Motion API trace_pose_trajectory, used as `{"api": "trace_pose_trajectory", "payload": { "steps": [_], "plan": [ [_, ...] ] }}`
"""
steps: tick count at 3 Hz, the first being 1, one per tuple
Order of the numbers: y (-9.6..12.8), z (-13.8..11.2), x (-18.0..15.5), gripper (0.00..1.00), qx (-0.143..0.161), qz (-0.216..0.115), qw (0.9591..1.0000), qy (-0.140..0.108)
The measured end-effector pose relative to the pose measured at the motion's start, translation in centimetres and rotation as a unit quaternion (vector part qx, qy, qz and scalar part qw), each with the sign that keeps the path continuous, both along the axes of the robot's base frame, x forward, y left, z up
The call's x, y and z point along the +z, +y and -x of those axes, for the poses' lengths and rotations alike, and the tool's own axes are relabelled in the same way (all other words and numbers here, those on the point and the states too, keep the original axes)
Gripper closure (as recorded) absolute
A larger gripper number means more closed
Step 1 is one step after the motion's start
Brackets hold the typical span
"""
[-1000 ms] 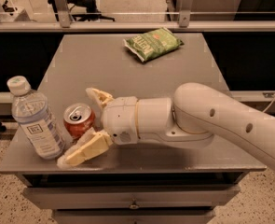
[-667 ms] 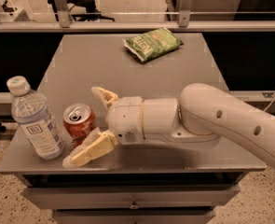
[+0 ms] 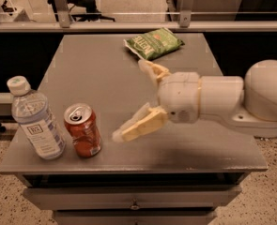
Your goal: Move coke can near blue plastic bottle
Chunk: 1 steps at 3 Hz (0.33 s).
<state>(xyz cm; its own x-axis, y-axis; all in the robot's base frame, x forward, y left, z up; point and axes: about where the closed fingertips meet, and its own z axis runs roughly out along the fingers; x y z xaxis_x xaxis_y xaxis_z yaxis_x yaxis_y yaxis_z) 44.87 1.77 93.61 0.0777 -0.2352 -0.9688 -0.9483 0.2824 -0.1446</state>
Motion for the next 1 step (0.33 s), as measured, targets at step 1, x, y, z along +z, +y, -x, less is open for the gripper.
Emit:
{"api": "trace_pose_trajectory", "payload": {
  "steps": [1],
  "plan": [
    [-0.21, -0.16, 0.78, 0.0, -0.001, 0.0, 1.0, -0.007]
  ]
}}
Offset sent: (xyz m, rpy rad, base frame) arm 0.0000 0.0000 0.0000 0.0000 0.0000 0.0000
